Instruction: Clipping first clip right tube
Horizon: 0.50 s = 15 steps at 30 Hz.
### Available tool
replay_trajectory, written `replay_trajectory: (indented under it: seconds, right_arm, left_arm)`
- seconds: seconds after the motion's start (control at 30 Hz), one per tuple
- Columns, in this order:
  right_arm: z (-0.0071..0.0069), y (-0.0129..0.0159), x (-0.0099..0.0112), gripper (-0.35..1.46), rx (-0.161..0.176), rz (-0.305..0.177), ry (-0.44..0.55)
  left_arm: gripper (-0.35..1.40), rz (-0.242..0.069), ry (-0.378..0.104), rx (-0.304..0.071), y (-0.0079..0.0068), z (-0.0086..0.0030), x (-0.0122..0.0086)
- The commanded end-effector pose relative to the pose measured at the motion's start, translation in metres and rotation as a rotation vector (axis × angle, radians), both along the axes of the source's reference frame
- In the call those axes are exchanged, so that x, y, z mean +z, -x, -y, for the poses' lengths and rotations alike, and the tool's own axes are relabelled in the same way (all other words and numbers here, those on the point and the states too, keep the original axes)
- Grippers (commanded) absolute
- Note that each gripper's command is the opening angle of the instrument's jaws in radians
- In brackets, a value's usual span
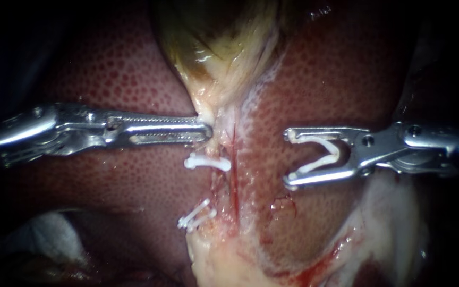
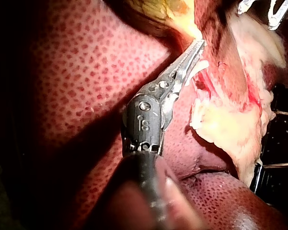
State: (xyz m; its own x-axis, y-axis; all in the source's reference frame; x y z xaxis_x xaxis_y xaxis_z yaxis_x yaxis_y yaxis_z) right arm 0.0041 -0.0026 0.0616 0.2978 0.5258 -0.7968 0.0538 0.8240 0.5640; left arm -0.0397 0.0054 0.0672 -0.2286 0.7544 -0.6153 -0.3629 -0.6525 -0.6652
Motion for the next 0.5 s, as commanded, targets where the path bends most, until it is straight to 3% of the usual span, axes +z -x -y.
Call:
replay_trajectory:
  seconds: [0.03, 0.2, 0.33, 0.5]
  right_arm:
    - [0.0000, 0.0000, 0.0000, 0.49, 0.000, 0.000, 0.000]
    - [0.0000, 0.0001, 0.0000, 0.49, -0.001, 0.000, 0.000]
    - [0.0000, 0.0001, 0.0000, 0.49, -0.001, 0.000, 0.000]
    - [-0.0001, 0.0001, 0.0000, 0.49, -0.001, 0.000, 0.000]
  left_arm:
    - [-0.35, 0.000, -0.001, -0.001, -0.0001, 0.0000, 0.0000]
    - [-0.35, 0.002, -0.002, 0.001, -0.0004, 0.0000, -0.0004]
    - [-0.35, 0.009, -0.013, 0.012, -0.0018, -0.0007, -0.0017]
    - [-0.35, 0.032, -0.008, -0.035, -0.0044, -0.0026, -0.0046]
